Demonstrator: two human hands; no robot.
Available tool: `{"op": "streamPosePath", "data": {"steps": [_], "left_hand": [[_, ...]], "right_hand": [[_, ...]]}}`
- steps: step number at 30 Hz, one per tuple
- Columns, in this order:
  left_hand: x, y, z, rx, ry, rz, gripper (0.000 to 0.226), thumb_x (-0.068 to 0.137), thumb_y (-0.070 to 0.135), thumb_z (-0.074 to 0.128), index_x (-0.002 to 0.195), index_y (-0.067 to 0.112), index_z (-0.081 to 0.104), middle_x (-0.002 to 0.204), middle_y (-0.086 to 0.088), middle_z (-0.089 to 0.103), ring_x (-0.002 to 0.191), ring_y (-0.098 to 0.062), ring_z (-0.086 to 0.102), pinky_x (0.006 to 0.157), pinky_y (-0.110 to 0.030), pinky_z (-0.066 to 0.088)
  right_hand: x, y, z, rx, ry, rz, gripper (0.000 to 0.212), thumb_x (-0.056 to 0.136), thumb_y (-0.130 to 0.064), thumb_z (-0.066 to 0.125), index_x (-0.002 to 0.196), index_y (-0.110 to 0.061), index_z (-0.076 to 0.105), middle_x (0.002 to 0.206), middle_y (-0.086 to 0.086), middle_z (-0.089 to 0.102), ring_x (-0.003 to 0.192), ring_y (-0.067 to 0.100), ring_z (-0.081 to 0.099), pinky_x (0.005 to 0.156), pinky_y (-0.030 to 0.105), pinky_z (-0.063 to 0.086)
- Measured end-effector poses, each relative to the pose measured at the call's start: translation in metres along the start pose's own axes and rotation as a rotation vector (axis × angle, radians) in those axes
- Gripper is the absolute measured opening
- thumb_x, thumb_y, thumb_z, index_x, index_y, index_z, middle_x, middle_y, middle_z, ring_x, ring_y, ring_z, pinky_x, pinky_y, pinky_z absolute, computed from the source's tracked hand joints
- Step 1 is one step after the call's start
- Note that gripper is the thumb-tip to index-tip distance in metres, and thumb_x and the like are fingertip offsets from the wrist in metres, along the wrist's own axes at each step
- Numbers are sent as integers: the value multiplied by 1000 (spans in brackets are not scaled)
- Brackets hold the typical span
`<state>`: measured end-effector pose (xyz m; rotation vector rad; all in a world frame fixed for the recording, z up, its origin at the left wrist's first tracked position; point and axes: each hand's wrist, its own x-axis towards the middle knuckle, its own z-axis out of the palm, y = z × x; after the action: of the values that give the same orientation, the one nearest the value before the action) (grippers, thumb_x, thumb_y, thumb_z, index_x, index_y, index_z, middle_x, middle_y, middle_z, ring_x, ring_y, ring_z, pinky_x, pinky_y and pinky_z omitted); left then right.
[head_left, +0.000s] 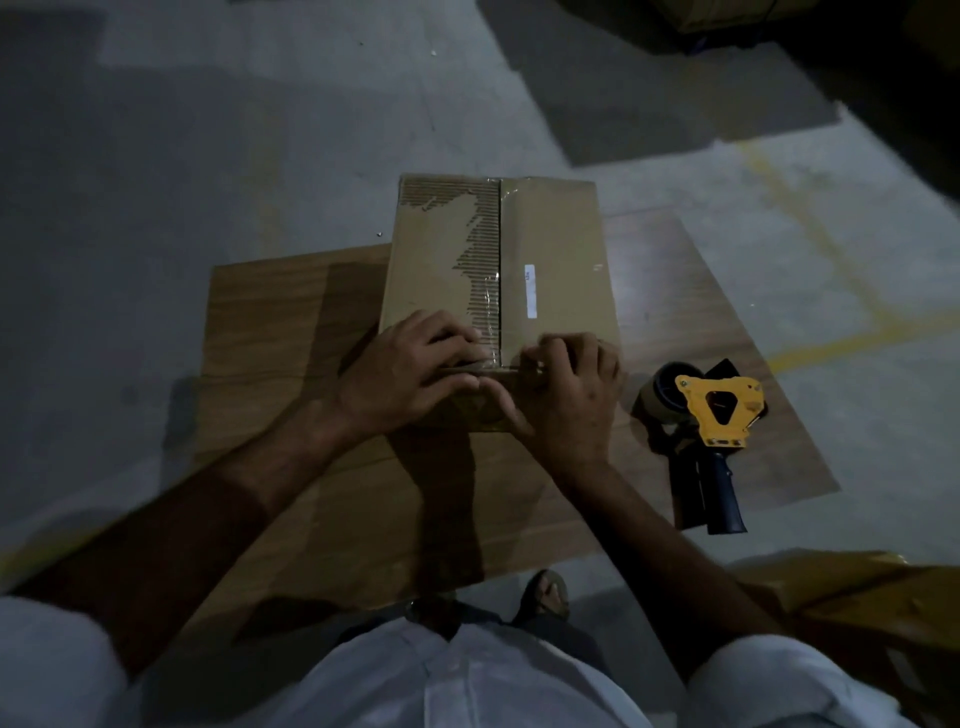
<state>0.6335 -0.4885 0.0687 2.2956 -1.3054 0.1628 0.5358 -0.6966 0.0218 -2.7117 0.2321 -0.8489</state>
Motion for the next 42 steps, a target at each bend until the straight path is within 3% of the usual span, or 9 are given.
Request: {"op": "streamPosePath", "data": {"steps": [5, 11, 14, 19, 24, 27, 34, 38, 42], "left_hand": [[-4, 0, 13, 80, 110, -12, 37, 88, 40, 81, 116, 15, 76, 123, -4, 68, 109, -26, 63, 84, -42, 53], [-7, 9, 25, 269, 113, -58, 57, 70, 32, 92, 119, 17, 67, 121, -9, 63, 104, -32, 59, 81, -47, 52], [-3, 26, 34, 368, 110, -172, 72, 57, 33, 94, 116, 17, 56, 116, -10, 53, 100, -29, 47, 79, -43, 47], [-3, 28, 43, 317, 215, -214, 56, 69, 48, 88, 109, 16, 65, 108, -11, 58, 96, -25, 42, 77, -40, 44], [-1, 31, 32, 305, 109, -229, 62, 63, 37, 95, 113, 19, 64, 113, -8, 57, 99, -24, 45, 80, -39, 47], [1, 25, 21, 185, 143, -219, 54, 71, 47, 87, 112, 22, 61, 112, -2, 54, 101, -18, 45, 83, -32, 39], [2, 33, 21, 284, -28, -289, 82, 63, 30, 95, 135, 26, 55, 129, -4, 48, 112, -24, 45, 92, -42, 50], [12, 7, 5, 60, -155, -138, 69, 93, 52, 66, 153, 30, 42, 159, 9, 37, 143, -12, 33, 117, -41, 33], [34, -25, -13, -89, -337, -117, 64, 102, 55, 31, 162, 34, 27, 171, 17, 15, 155, 5, 3, 125, -26, 3]], "right_hand": [[-3, 0, 6, -28, 84, -72, 59, 79, -68, 74, 109, -21, 54, 119, 6, 46, 109, 30, 44, 96, 48, 41], [3, 3, -11, -78, -72, -128, 58, 68, -49, 91, 107, -13, 67, 116, 11, 60, 103, 32, 46, 87, 46, 43], [17, 14, -27, 42, -136, -177, 50, 76, -54, 81, 107, -17, 68, 110, 9, 61, 98, 29, 49, 81, 40, 43], [21, 22, -31, -31, -166, -220, 48, 78, -50, 78, 108, -13, 72, 109, 12, 64, 97, 31, 51, 81, 41, 43], [13, 15, -31, -108, -203, -202, 67, 59, -46, 94, 112, -13, 69, 113, 13, 62, 102, 26, 40, 81, 38, 44], [25, 12, -38, 27, -228, -170, 63, 70, -68, 72, 108, -19, 65, 110, 6, 57, 97, 22, 43, 78, 33, 39], [29, 1, -41, -60, -392, -140, 64, 65, -47, 88, 116, -20, 59, 117, 5, 52, 101, 22, 43, 86, 38, 46], [50, -3, -37, 193, -416, -186, 72, 81, -61, 67, 139, -20, 55, 137, 7, 51, 122, 20, 42, 102, 38, 45], [58, -15, -21, 163, -476, -173, 88, 94, -75, 45, 161, -18, 32, 167, 5, 33, 153, 22, 24, 123, 31, 11]]}}
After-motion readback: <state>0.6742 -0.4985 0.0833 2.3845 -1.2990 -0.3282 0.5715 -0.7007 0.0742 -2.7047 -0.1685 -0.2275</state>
